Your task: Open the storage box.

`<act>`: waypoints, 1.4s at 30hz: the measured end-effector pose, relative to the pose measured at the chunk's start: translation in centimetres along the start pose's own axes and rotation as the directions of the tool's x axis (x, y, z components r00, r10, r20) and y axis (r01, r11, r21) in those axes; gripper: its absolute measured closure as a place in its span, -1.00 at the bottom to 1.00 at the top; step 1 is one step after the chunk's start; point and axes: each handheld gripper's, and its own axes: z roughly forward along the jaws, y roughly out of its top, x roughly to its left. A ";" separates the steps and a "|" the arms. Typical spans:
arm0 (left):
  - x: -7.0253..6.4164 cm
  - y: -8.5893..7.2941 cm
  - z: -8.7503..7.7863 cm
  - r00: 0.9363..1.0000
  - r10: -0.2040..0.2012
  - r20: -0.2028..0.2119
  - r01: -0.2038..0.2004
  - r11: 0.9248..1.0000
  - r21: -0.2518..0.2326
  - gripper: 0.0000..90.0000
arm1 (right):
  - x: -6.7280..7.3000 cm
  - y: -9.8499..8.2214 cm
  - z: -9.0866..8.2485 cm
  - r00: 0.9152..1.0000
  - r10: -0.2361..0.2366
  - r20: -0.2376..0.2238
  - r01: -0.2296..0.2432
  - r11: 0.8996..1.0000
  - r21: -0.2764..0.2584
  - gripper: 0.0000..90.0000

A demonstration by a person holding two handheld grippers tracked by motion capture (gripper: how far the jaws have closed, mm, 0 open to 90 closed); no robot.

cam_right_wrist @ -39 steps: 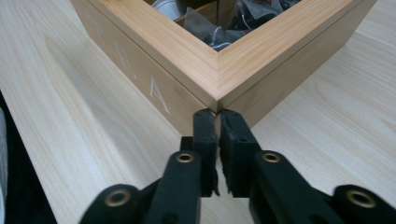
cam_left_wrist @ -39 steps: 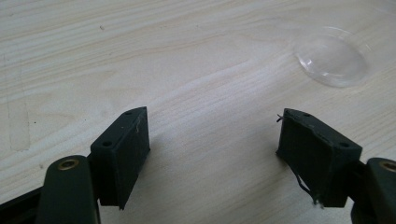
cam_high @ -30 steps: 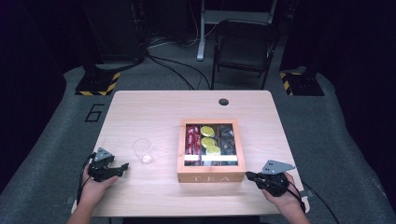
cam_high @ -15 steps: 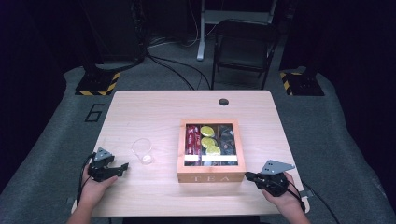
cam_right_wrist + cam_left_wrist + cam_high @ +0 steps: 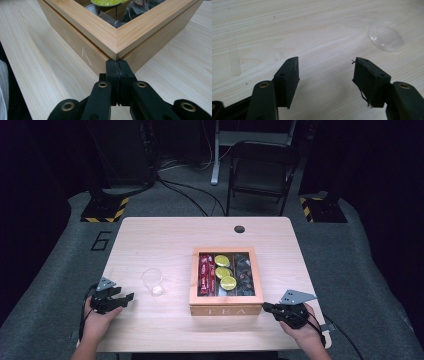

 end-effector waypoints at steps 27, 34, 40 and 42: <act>-5.3 4.5 -7.2 0.994 0.083 0.068 -0.070 0.981 -0.180 0.07 | -0.4 3.4 -1.1 0.998 0.067 -0.003 -0.067 0.993 -0.098 0.95; -8.6 6.2 -7.4 0.975 0.138 0.173 -0.103 0.975 -0.194 0.10 | -0.6 3.8 -1.1 0.998 0.060 -0.008 -0.060 0.993 -0.097 0.95; -11.9 7.1 -5.8 0.936 0.148 0.320 -0.090 0.978 -0.187 0.03 | -0.7 3.9 -0.9 0.998 0.063 -0.014 -0.064 0.993 -0.100 0.95; -13.2 7.3 -5.1 0.926 0.177 0.334 -0.121 0.976 -0.181 0.02 | -0.6 3.9 -0.9 0.997 0.070 -0.015 -0.071 0.993 -0.098 0.95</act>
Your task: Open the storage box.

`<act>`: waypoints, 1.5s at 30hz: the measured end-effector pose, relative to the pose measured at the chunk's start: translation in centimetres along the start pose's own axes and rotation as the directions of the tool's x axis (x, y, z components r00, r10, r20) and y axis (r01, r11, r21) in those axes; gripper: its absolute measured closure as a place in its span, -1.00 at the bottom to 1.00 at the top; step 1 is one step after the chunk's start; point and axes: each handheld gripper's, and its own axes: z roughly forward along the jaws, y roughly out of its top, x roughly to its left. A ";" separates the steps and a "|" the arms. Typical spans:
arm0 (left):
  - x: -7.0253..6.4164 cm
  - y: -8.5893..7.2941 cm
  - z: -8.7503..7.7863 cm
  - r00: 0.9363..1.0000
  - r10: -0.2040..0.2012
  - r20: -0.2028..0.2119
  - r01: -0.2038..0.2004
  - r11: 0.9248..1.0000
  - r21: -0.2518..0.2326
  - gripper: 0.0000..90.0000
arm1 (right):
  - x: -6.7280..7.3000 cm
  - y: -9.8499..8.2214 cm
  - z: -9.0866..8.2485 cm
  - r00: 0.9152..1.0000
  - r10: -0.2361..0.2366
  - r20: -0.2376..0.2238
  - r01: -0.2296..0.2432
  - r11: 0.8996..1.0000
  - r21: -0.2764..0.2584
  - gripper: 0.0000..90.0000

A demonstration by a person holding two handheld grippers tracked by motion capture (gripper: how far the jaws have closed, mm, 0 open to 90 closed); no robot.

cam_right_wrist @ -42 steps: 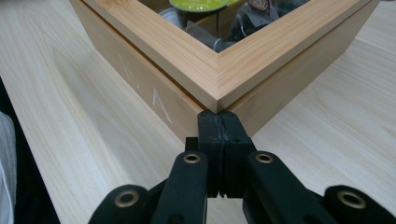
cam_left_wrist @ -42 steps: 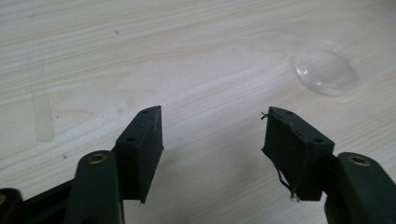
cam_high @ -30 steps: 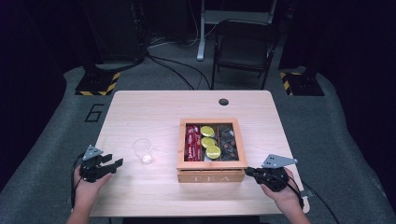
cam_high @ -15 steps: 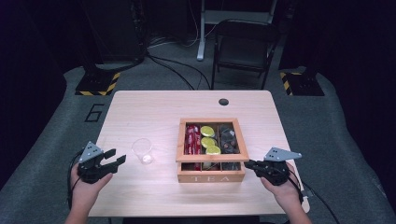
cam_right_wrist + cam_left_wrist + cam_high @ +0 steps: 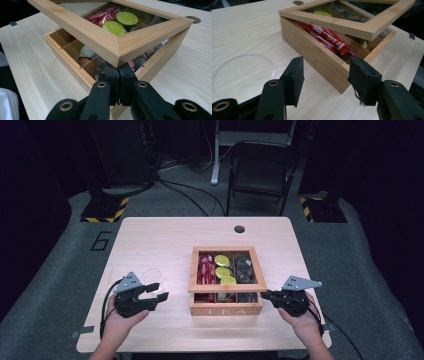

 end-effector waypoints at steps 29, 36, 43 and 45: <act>-4.5 4.0 5.1 0.985 0.174 -0.012 -0.174 0.985 0.010 -0.02 | -0.3 0.9 -0.3 0.999 0.027 0.018 -0.026 0.999 -0.048 0.57; -4.0 6.0 4.7 0.989 0.145 -0.010 -0.145 0.989 -0.026 -0.01 | -0.3 3.2 0.1 0.994 -0.010 0.106 0.015 0.999 -0.049 0.11; -3.4 8.0 4.4 0.991 0.132 -0.017 -0.132 0.990 -0.049 0.01 | -0.8 5.4 0.5 0.987 -0.015 0.160 0.029 0.996 -0.088 0.05; -3.3 8.4 4.5 0.991 0.135 -0.025 -0.136 0.989 -0.056 0.01 | -1.0 6.0 0.4 0.988 -0.011 0.157 0.027 0.995 -0.100 0.06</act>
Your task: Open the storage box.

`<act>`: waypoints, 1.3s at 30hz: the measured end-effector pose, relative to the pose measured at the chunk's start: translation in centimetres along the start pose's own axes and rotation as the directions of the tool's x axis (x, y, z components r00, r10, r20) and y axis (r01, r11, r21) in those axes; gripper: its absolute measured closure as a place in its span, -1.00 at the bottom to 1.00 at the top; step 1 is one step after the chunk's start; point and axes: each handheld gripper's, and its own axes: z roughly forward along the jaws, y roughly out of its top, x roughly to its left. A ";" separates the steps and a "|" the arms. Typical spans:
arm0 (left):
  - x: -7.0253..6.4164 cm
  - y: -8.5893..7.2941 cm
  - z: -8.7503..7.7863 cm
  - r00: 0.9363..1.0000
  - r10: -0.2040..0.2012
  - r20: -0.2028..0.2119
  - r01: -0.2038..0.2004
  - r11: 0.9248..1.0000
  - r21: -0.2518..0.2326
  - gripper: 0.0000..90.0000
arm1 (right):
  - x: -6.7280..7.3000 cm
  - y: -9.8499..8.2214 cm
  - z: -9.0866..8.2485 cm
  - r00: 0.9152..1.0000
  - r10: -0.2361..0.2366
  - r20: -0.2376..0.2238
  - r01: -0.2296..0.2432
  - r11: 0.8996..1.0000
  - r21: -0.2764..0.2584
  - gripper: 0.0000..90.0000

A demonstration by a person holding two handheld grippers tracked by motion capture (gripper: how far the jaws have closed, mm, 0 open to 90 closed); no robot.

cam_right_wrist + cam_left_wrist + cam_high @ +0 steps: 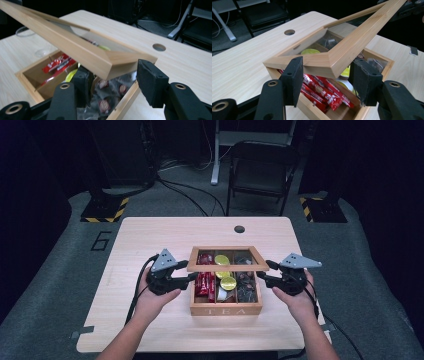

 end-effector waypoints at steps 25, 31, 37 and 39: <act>1.7 3.4 0.3 0.999 -0.001 -0.042 -0.001 0.999 -0.047 0.08 | -2.0 4.4 0.9 0.998 0.055 -0.009 -0.055 0.998 0.010 0.13; 1.8 3.5 0.3 0.999 -0.027 -0.046 0.024 0.998 -0.061 0.09 | -2.4 4.5 1.1 0.998 0.058 -0.017 -0.058 0.998 0.005 0.14; 1.5 3.0 0.1 0.997 -0.045 -0.058 0.041 0.996 -0.077 0.08 | -2.4 4.6 1.3 1.000 0.020 -0.001 -0.020 1.000 0.011 0.19; 1.5 2.8 0.1 0.997 -0.052 -0.062 0.047 0.996 -0.078 0.08 | -2.3 4.7 1.3 1.000 0.013 0.010 -0.013 1.000 0.003 0.21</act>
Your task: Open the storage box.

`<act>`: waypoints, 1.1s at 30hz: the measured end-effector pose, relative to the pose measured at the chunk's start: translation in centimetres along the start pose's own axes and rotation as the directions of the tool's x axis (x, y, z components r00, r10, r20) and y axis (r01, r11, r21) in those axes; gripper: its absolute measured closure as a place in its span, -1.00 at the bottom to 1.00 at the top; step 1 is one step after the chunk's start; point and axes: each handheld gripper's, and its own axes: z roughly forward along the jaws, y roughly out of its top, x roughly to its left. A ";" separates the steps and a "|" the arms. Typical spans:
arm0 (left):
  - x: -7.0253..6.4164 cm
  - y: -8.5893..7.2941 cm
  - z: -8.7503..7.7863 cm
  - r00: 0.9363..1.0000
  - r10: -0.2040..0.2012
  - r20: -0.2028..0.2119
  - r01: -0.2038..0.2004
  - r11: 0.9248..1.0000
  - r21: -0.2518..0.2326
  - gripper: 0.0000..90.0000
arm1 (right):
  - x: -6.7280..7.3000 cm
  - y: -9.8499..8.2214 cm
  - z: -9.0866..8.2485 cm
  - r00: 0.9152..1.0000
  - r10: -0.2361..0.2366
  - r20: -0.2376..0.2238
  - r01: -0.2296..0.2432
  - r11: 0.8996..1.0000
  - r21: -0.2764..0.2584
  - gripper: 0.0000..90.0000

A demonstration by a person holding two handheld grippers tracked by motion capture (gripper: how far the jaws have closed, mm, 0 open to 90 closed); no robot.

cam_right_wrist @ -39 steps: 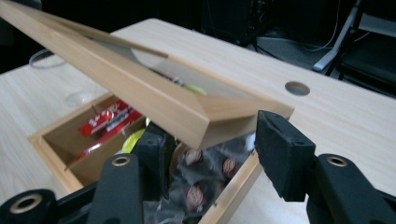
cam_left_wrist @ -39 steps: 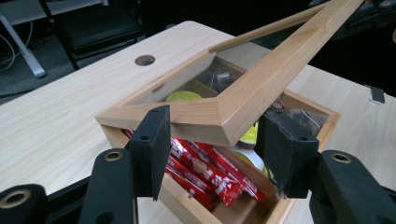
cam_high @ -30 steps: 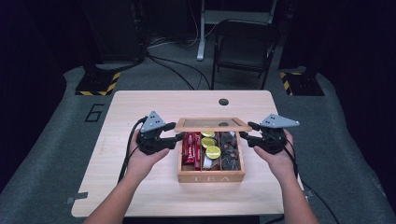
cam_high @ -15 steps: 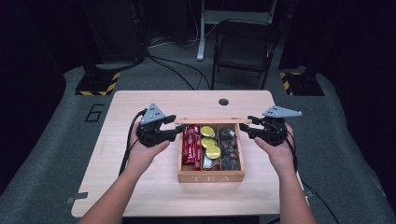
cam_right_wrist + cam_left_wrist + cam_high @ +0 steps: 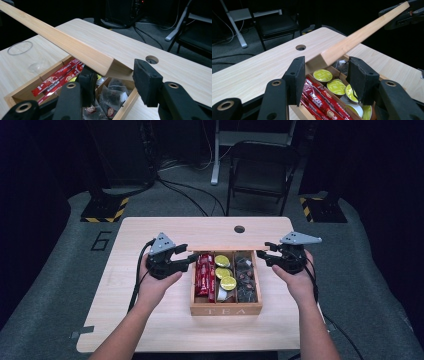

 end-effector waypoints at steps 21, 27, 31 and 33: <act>-2.6 -3.0 2.7 0.998 -0.011 0.067 0.010 1.000 0.026 0.13 | -0.3 0.1 0.2 1.000 0.011 0.005 -0.010 0.999 -0.038 0.21; -4.5 -3.6 5.3 0.992 0.007 0.123 -0.016 0.998 0.066 0.14 | -0.3 0.2 0.3 1.000 0.001 0.008 -0.001 0.999 -0.043 0.22; -5.9 -3.9 7.3 0.987 0.020 0.160 -0.033 0.996 0.080 0.13 | -0.4 0.3 0.4 1.000 0.002 0.010 -0.002 0.999 -0.046 0.22; -6.4 -3.9 8.3 0.984 0.029 0.177 -0.048 0.993 0.104 0.11 | -0.4 0.4 0.4 1.000 0.009 0.012 -0.009 0.999 -0.049 0.22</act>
